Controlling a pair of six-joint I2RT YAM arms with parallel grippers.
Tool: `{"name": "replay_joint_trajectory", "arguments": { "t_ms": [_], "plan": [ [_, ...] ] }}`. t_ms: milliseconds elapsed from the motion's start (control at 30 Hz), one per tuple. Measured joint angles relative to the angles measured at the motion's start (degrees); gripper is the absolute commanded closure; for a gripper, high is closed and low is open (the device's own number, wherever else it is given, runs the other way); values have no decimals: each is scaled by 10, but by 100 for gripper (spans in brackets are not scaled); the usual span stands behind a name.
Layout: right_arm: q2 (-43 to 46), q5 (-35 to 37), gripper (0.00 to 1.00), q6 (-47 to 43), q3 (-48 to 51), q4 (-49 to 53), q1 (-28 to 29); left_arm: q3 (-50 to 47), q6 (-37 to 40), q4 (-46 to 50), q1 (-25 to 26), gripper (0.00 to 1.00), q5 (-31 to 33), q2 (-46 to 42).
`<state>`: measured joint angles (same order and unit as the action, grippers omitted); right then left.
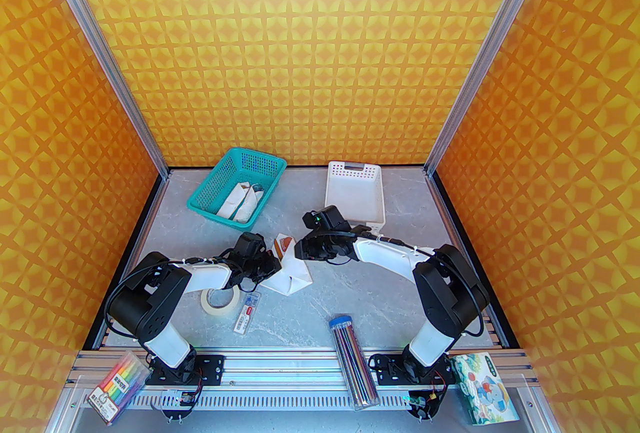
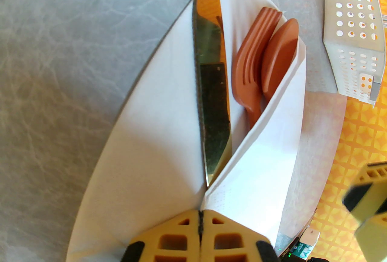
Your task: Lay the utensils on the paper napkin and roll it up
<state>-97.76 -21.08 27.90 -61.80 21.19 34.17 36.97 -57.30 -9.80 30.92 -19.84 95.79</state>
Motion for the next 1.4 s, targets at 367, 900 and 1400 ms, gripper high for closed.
{"name": "replay_joint_trajectory", "arguments": {
  "t_ms": [367,900,1400],
  "plan": [
    [-32,137,25,-60,-67,114,54,-5,0,-10,0,99,0,0],
    [-65,219,3,-83,-73,118,128,-24,-3,-49,0,100,-1,1],
    [-100,243,9,-73,-68,94,130,-32,-7,-70,0,100,-3,3]
  ]
}}
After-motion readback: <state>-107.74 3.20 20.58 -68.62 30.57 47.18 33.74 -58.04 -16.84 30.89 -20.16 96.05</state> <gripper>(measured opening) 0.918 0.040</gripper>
